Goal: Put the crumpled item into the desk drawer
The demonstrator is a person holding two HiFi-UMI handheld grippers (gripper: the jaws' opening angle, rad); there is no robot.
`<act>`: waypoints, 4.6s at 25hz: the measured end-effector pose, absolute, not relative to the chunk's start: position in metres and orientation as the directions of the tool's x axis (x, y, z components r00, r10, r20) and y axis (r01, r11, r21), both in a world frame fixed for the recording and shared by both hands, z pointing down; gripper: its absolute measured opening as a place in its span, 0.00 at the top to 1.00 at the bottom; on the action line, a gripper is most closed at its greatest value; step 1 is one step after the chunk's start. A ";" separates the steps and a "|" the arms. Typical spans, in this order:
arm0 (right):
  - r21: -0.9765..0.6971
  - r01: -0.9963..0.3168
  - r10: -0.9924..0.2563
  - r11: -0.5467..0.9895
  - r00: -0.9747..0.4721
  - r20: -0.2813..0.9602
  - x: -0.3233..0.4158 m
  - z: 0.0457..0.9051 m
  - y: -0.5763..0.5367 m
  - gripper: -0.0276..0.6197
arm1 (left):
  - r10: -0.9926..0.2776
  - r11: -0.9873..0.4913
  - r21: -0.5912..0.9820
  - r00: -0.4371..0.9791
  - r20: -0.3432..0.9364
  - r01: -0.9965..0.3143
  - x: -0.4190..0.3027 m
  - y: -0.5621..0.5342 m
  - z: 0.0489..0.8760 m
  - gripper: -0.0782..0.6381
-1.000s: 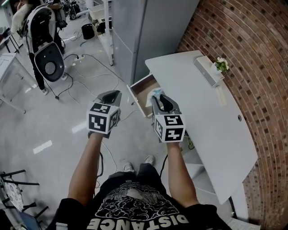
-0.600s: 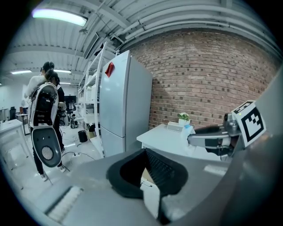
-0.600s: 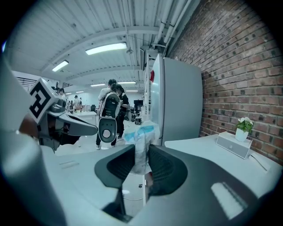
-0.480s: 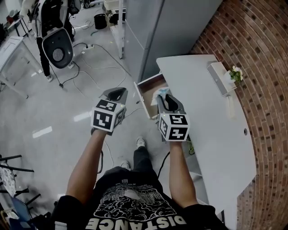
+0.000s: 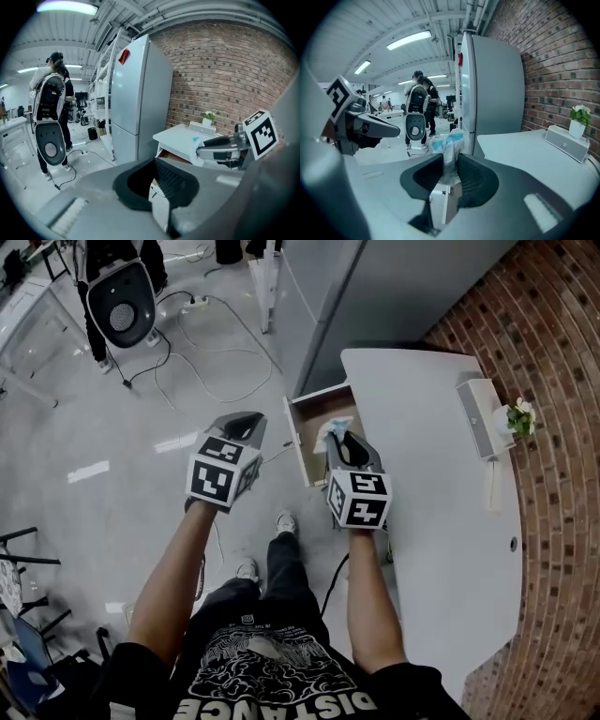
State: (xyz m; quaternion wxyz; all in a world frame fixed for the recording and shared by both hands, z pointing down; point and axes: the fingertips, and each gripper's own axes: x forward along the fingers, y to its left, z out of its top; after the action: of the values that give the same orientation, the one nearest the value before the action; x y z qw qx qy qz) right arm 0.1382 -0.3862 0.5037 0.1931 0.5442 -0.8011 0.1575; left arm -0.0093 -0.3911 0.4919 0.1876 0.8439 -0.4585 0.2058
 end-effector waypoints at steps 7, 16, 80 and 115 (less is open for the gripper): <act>-0.064 -0.919 -0.755 0.389 -0.357 0.549 0.136 0.553 -0.414 0.80 | -0.674 -0.482 0.175 0.492 0.552 -0.858 0.010 -0.415 0.526 0.89; -0.104 -0.908 -0.685 0.407 -0.379 0.623 0.140 0.621 -0.441 0.81 | -0.637 -0.440 0.196 0.458 0.620 -0.876 0.012 -0.432 0.577 0.89; -0.201 -0.847 -0.560 0.492 -0.485 0.671 0.100 0.676 -0.535 0.72 | -0.657 -0.230 0.191 0.297 0.693 -0.954 -0.041 -0.477 0.616 0.89; -0.066 -0.551 -0.483 0.832 -0.777 0.405 -0.096 0.400 -0.466 0.89 | -0.881 0.067 -0.005 -0.062 0.469 -0.998 -0.255 -0.358 0.386 0.89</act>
State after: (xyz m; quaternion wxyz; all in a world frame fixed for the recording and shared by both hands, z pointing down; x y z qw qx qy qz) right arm -0.0956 -0.4663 0.3995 0.1891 0.2756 -0.9381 0.0905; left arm -0.2553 -0.3580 0.3858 0.1750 0.6622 -0.7093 0.1666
